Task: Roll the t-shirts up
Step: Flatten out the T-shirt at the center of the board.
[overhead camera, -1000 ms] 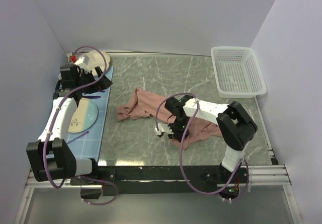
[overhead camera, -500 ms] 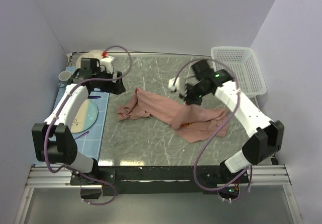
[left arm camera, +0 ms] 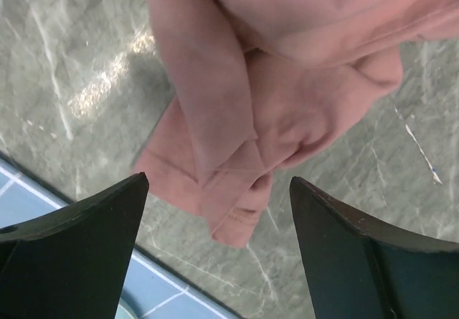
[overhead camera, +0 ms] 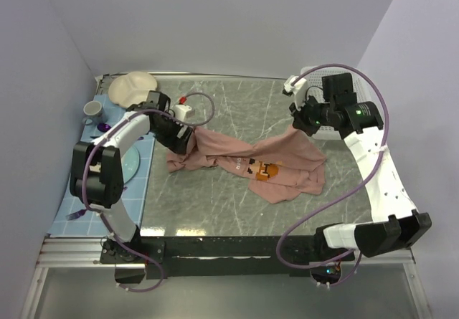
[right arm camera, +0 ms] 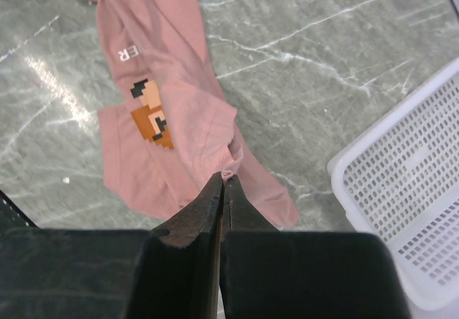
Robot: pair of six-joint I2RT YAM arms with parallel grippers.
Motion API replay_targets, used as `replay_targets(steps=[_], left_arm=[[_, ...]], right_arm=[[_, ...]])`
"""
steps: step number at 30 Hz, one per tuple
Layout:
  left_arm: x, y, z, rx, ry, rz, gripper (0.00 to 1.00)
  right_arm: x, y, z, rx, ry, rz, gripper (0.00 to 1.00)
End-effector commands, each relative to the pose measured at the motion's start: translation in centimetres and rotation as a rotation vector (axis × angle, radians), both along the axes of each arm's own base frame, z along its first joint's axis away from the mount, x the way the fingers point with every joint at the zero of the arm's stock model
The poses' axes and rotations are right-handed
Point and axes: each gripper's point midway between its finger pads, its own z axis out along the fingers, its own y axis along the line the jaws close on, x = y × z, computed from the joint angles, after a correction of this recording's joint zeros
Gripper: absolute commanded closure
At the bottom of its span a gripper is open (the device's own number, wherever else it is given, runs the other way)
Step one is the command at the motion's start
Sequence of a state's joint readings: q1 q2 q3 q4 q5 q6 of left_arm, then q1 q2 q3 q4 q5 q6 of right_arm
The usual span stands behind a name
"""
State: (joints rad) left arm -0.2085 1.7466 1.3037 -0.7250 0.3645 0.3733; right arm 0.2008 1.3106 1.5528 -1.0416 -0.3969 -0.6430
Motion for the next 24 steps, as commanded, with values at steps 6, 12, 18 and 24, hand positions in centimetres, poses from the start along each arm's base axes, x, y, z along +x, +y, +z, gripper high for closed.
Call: replay_targets(steps=[6,12,18,24], left_arm=[[3.2,-2.0,-2.5,0.122,-0.081,0.034,0.32],[3.0,-2.0,-3.7,0.136,-0.012,0.040,0.68],[3.5,-3.5,6.6,-0.077,-0.126,0.057,0.96],[-1.2,-2.4,19.2,-0.247,-0.307,-0.041,0.97]], right_arm=[[1.4,-1.0,1.6,0.064,-0.042,-0.113,1.00],[2.5,-2.1,2.7,0.101,-0.058,-0.189,1.00],[2.5,-5.4,7.2,0.150,-0.174,-0.330,1.00],[-1.1,-10.1,14.8,0.240,-0.457,-0.541,1.00]])
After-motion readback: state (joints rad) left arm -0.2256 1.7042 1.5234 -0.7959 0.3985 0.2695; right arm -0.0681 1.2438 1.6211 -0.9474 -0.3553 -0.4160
